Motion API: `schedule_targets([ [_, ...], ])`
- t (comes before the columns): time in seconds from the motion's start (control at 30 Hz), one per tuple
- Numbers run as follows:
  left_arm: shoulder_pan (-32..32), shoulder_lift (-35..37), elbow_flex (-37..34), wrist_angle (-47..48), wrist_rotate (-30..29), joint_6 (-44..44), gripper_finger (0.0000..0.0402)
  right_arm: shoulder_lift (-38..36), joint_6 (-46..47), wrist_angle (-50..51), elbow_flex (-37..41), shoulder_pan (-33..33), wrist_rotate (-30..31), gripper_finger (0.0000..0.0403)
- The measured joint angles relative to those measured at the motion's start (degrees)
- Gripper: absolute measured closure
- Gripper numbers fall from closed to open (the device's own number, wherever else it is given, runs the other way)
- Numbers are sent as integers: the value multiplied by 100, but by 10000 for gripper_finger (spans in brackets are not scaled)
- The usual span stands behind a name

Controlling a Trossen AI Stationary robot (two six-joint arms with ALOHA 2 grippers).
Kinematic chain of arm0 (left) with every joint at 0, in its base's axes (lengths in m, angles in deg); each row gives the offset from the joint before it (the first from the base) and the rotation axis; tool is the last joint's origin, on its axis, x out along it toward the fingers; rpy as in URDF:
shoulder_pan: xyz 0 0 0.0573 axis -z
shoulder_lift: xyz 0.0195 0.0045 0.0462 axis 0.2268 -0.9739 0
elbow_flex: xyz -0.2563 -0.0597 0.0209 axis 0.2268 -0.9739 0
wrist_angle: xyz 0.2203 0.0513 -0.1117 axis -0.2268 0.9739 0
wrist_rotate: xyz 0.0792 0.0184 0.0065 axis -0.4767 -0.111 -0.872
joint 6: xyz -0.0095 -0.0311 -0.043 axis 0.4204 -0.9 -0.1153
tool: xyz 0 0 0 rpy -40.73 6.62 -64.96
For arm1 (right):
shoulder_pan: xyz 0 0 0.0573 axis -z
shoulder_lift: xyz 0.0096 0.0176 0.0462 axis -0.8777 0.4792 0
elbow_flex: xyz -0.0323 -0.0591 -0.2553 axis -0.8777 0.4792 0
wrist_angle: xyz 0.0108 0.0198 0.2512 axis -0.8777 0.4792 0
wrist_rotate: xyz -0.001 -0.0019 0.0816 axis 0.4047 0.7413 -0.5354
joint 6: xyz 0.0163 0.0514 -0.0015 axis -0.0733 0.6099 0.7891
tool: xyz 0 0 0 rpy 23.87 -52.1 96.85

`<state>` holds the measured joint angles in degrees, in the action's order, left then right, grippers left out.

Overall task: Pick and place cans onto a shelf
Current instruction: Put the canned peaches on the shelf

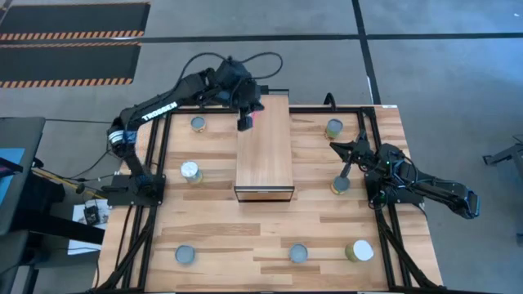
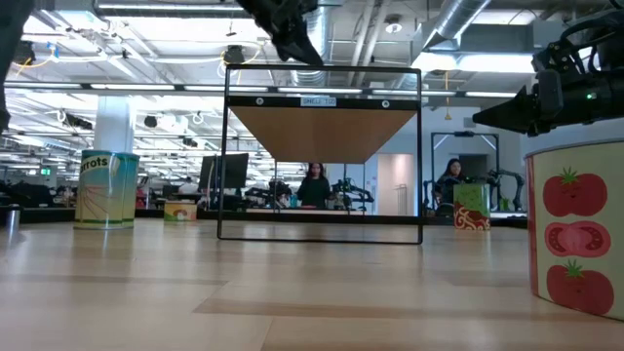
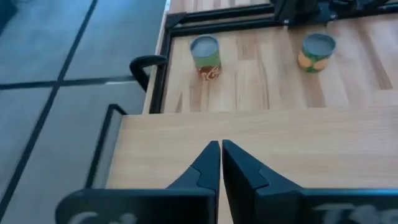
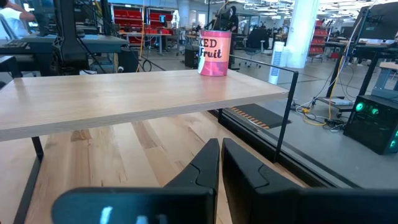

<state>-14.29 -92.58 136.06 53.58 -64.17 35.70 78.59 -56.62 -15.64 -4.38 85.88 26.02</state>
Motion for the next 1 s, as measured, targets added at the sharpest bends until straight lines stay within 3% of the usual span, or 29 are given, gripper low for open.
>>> schedule_targets([
  [0.3,470,1852,-3540,-3732,0,-895,401,-2,0,0,0,1,1,360],
  [0.57,946,3078,-5660,-5675,-56,-1478,401,-2,0,0,0,2,1,360],
  [0.73,999,3540,-6730,-7070,-46,-2153,401,-2,0,2,0,2,3,360],
  [1.0,997,3887,-7321,-7480,-68,-2299,401,0,0,0,0,2,-10,360],
])
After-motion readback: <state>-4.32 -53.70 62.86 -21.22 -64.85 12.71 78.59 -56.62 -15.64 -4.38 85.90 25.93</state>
